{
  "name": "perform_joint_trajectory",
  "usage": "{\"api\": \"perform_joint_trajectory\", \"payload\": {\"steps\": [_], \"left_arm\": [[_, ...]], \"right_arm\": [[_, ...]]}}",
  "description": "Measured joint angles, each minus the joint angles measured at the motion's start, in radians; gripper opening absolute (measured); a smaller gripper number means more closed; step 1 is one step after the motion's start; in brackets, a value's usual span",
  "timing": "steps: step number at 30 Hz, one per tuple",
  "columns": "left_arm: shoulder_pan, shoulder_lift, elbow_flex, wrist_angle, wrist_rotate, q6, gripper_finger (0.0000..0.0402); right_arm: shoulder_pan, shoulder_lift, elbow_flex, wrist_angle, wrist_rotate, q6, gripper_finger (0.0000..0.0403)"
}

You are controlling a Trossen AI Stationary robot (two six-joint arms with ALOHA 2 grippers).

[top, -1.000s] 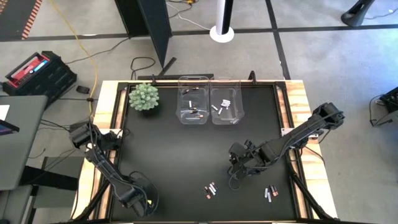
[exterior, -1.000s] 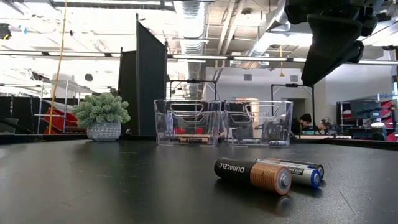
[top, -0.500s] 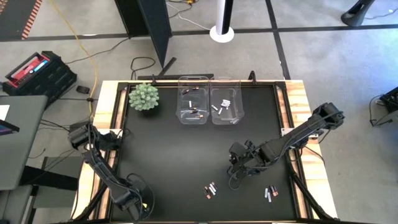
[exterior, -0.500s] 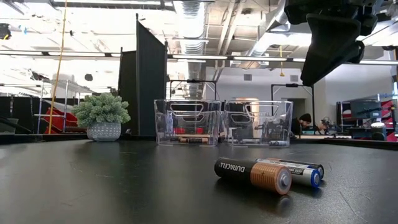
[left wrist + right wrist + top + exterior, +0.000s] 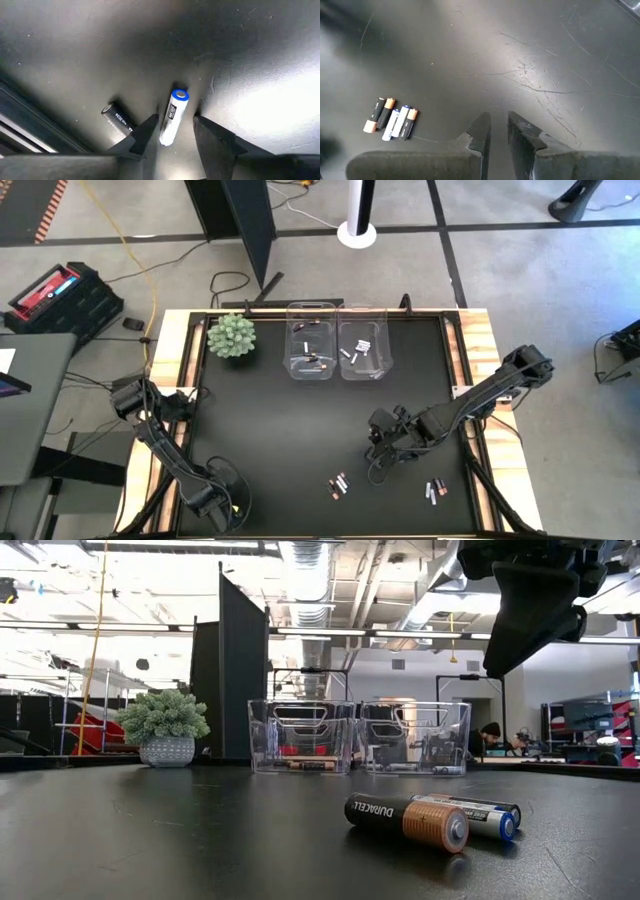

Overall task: Sort batteries
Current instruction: Put the white battery into the right transparent bin

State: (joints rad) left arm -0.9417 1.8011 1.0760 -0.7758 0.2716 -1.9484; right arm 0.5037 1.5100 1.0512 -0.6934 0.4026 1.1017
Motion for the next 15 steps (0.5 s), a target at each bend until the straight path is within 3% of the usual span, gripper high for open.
{"api": "perform_joint_trajectory", "payload": {"steps": [9,15], "left_arm": [[0.001,0.000,0.000,0.008,-0.007,-0.017,0.0056],[0.001,0.000,0.000,0.008,-0.007,-0.050,0.0039]], "right_arm": [[0.000,0.000,0.000,0.000,0.000,-0.005,0.0081],[0.000,0.000,0.000,0.000,0.000,-0.010,0.0081]]}}
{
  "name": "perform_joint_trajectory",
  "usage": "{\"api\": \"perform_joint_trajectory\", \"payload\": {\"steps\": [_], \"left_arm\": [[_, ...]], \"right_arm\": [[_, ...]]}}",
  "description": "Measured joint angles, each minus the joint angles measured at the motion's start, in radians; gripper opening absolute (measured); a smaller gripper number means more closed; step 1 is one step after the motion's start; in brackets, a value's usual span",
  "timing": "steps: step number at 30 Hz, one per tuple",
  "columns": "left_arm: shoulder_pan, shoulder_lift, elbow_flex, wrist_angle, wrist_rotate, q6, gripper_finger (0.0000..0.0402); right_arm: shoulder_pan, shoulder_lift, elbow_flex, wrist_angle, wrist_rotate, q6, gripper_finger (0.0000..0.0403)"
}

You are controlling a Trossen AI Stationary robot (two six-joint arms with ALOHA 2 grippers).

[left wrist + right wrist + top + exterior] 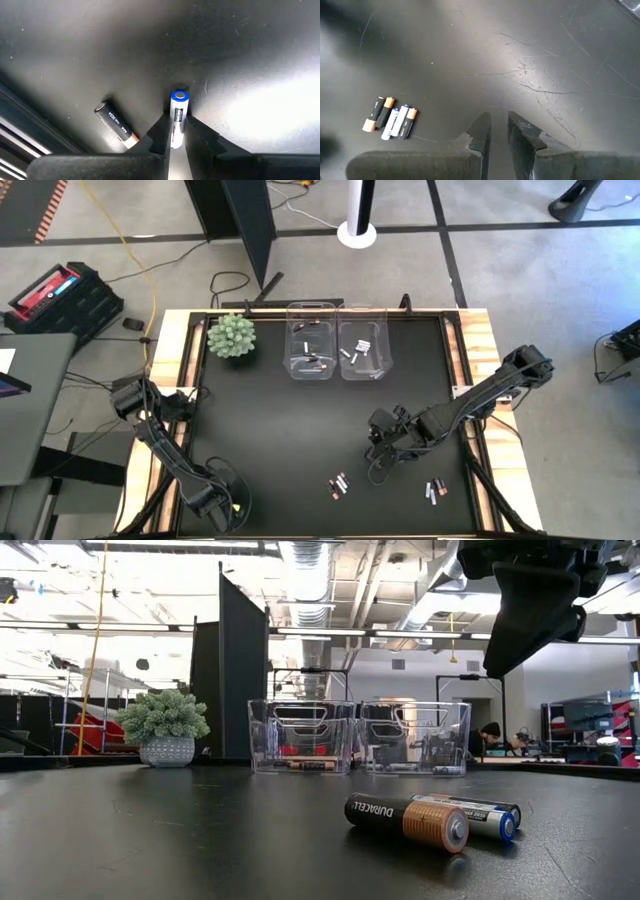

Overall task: Sort batteries
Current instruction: Put the white battery into the right transparent bin

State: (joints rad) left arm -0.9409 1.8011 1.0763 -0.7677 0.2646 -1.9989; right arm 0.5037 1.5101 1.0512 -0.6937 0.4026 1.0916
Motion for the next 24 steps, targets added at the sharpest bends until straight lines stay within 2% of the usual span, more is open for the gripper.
{"api": "perform_joint_trajectory", "payload": {"steps": [14,20,24], "left_arm": [[0.093,0.000,0.000,0.002,-0.029,-0.034,0.0041],[0.184,0.000,0.000,0.002,-0.037,0.067,0.0041],[0.263,-0.001,0.000,0.005,-0.067,0.192,0.0041]], "right_arm": [[0.030,0.000,0.000,-0.001,0.000,-0.027,0.0081],[0.034,0.000,0.000,-0.002,0.000,-0.065,0.0081],[0.034,0.000,0.000,-0.002,0.000,-0.073,0.0081]]}}
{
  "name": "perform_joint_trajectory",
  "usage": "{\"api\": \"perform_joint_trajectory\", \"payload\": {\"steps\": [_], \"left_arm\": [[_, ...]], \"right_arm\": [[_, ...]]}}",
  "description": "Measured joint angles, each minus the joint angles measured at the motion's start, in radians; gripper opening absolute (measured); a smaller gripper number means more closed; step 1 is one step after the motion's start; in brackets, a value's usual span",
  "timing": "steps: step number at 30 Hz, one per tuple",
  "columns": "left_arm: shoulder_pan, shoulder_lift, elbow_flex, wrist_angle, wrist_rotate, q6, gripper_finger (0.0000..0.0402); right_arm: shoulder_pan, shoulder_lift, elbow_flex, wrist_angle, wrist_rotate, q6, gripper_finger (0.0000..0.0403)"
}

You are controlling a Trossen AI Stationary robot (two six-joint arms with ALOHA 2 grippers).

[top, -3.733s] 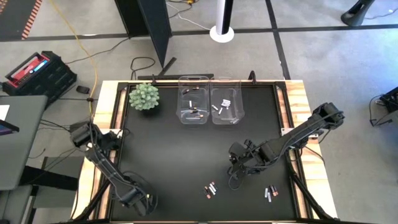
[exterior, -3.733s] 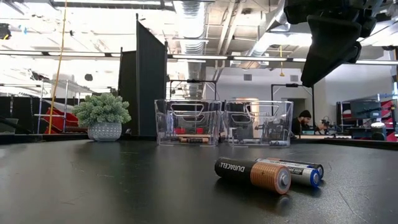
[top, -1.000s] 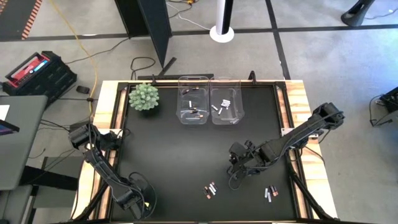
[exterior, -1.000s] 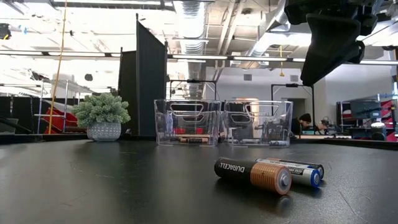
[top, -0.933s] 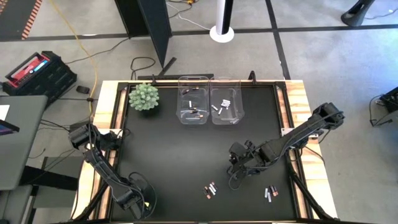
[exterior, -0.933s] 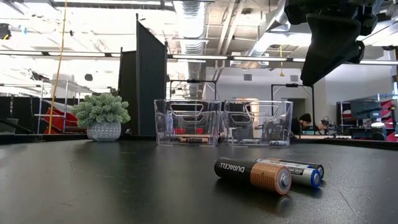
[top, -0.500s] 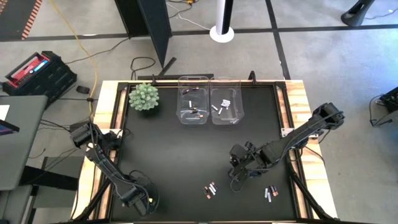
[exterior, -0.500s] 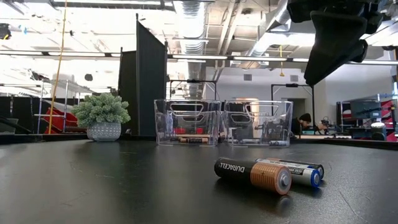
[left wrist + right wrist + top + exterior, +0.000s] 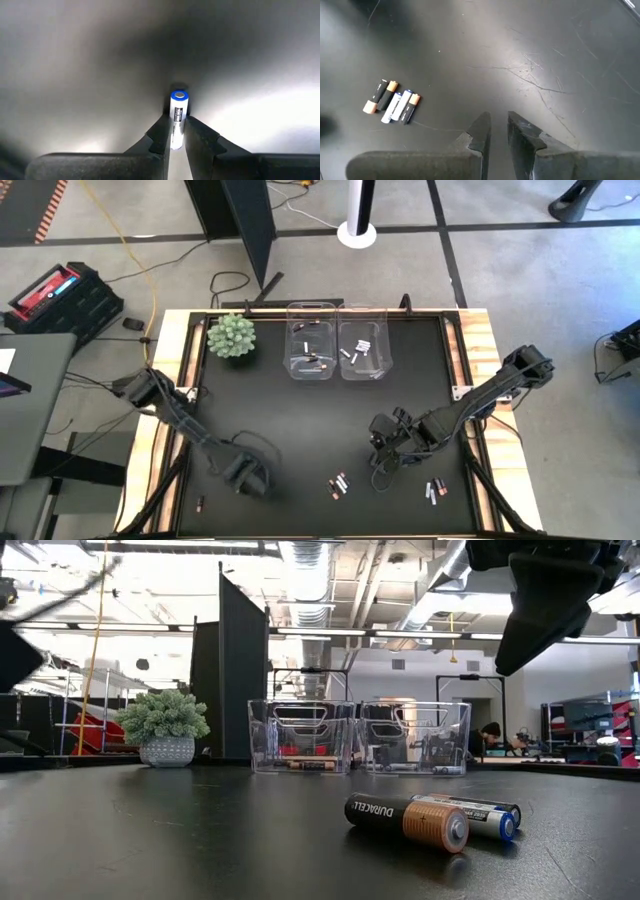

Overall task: Sort batteries
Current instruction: Put the white battery into the right transparent bin

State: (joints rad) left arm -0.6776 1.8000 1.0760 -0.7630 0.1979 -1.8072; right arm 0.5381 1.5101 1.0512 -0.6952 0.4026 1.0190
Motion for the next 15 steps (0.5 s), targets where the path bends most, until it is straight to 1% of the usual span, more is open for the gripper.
{"api": "perform_joint_trajectory", "payload": {"steps": [6,9,13,15], "left_arm": [[0.154,-0.001,0.000,0.001,-0.052,0.286,0.0041],[0.240,-0.014,0.000,0.004,-0.097,0.450,0.0041],[0.363,-0.051,-0.002,0.010,-0.169,0.662,0.0041],[0.419,-0.072,0.007,0.009,-0.175,0.758,0.0041]], "right_arm": [[-0.004,0.000,0.000,0.000,0.000,-0.007,0.0081],[-0.004,0.000,0.000,0.000,0.000,-0.001,0.0081],[-0.004,0.000,0.000,0.000,0.000,0.035,0.0081],[-0.004,0.000,0.000,0.000,0.000,0.057,0.0081]]}}
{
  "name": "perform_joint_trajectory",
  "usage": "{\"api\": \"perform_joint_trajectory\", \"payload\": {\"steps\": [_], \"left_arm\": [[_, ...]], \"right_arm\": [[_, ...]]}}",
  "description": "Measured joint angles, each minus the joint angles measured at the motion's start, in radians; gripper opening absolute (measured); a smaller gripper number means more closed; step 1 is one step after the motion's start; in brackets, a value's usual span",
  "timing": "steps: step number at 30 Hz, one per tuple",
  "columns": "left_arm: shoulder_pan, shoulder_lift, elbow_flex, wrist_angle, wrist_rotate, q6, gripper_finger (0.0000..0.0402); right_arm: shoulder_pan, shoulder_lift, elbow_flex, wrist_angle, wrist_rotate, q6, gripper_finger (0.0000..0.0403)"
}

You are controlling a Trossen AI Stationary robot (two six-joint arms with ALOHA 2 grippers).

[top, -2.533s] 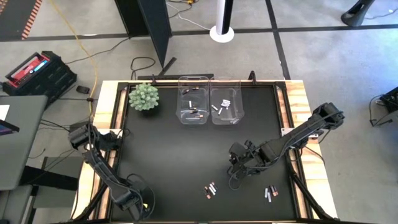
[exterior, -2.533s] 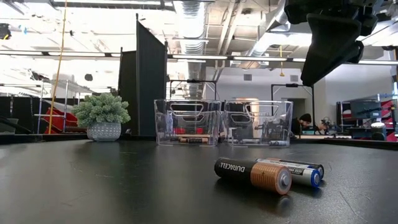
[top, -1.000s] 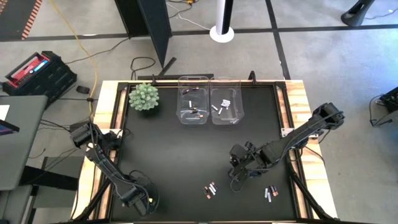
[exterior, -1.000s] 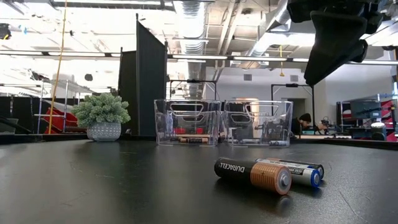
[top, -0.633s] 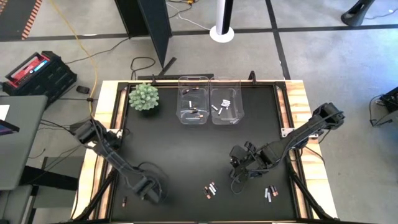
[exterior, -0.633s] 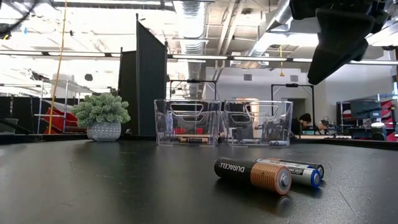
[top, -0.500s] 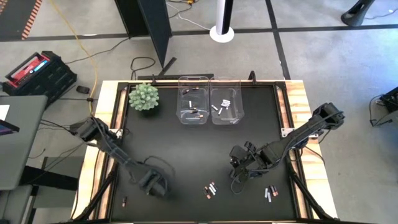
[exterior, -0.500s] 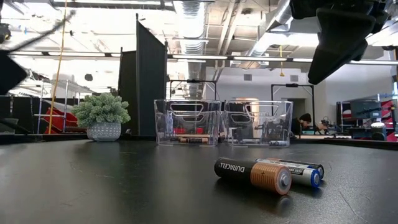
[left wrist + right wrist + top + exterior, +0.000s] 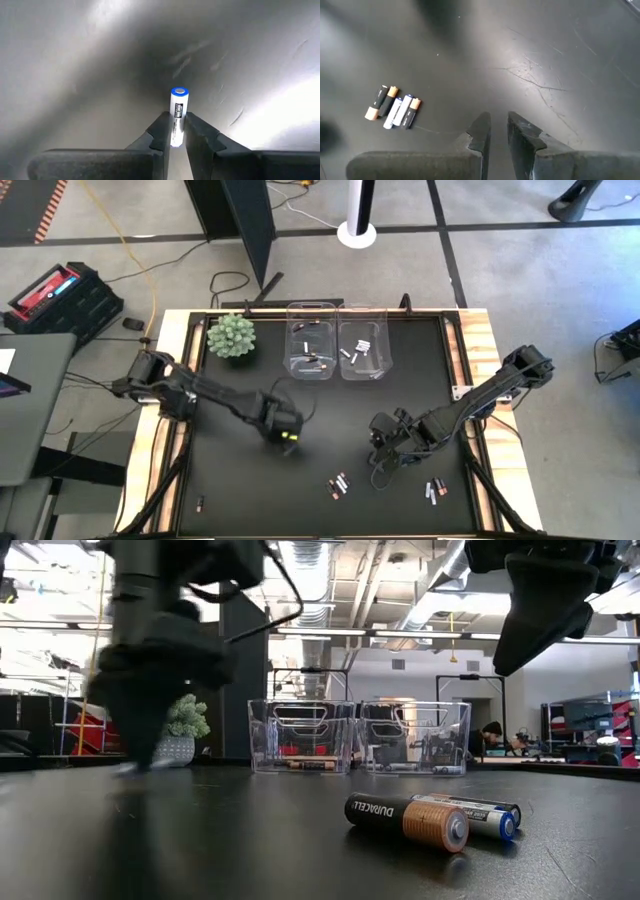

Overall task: Sort batteries
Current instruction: Put the white battery into the right transparent bin

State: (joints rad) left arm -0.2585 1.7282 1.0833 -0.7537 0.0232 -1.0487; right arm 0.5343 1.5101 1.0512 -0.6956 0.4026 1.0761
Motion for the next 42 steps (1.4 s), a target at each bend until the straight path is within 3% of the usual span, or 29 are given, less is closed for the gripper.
{"api": "perform_joint_trajectory", "payload": {"steps": [10,18,28,34,42], "left_arm": [[0.246,-0.025,0.157,0.021,0.025,0.464,0.0041],[0.406,-0.025,0.300,0.215,0.029,0.697,0.0041],[0.615,-0.018,0.317,0.485,0.032,0.747,0.0041],[0.678,0.105,0.414,0.524,0.129,0.744,0.0041],[0.685,0.417,0.794,0.332,0.134,0.902,0.0041]], "right_arm": [[-0.015,0.000,0.000,0.000,0.000,0.113,0.0081],[-0.026,0.000,0.000,0.001,0.000,0.161,0.0081],[-0.078,0.000,0.000,0.001,0.000,0.181,0.0081],[-0.114,0.000,0.000,0.001,0.000,0.176,0.0081],[-0.144,0.000,0.000,-0.001,0.000,0.162,0.0081]]}}
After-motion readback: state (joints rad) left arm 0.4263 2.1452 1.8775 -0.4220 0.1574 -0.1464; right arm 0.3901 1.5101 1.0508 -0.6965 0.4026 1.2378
